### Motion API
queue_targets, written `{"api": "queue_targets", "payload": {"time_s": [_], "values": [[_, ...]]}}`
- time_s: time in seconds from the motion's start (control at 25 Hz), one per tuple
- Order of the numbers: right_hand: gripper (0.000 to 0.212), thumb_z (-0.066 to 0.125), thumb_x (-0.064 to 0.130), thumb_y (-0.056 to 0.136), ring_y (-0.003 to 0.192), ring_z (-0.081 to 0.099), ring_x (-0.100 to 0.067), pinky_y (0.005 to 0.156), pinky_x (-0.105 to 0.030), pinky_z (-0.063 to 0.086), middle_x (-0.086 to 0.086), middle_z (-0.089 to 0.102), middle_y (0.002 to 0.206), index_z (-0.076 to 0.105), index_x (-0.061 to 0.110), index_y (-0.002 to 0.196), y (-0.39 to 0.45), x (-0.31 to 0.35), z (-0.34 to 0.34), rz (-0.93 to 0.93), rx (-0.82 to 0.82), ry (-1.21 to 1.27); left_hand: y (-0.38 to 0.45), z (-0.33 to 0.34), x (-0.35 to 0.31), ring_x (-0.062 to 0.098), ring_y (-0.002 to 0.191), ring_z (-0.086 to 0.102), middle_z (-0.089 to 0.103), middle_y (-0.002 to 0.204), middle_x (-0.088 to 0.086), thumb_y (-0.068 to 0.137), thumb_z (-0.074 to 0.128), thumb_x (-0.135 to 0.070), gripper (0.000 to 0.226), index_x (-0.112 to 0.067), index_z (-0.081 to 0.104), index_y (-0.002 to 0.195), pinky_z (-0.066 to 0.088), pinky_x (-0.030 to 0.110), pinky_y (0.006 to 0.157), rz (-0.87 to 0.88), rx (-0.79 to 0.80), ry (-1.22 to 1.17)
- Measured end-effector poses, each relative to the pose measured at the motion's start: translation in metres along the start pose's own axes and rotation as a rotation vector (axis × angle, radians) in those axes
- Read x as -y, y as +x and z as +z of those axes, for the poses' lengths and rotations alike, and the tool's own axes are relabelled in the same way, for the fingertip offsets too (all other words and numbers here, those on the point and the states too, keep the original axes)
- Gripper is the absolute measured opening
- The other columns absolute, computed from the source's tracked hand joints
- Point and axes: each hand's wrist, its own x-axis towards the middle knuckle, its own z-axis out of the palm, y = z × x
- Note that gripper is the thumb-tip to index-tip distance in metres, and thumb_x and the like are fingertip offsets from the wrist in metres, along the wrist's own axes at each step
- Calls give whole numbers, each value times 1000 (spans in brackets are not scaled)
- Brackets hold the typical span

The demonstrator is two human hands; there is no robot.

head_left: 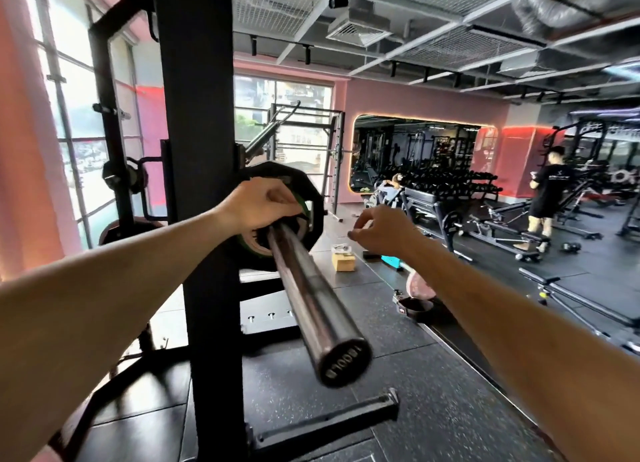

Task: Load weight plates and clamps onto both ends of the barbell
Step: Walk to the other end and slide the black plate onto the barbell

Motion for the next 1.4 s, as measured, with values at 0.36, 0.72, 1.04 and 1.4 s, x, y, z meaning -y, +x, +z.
{"api": "queue_targets", "payload": {"time_s": [0.36,0.72,1.04,1.4], "values": [[18,69,26,81,85,65,-17,63,-22,47,-3,75,93,77,17,93,-145,-122,-133,203,-21,-164,-23,122,-207,9,70,57,68,83,-6,84,78,-35,14,-22,74,89,44,23,63,238,321,172],[20,69,39,80,97,65,-19,87,-36,56,1,72,105,75,25,94,-222,-256,-206,410,39,-246,-36,295,-292,11,74,57,68,95,3,87,76,-32,25,-14,77,105,42,20,67,335,604,319],[14,71,41,78,88,62,-17,74,-27,49,3,72,103,72,31,87,-114,-373,-177,382,85,-245,66,412,-250,16,97,56,59,103,-4,89,74,-33,28,-13,78,108,37,24,76,274,624,312],[26,67,38,84,101,66,-23,82,-29,52,-2,72,117,73,25,106,115,-483,-143,233,152,-220,270,491,-180,22,107,64,72,111,3,88,72,-40,22,-22,74,102,49,28,89,105,458,392]]}}
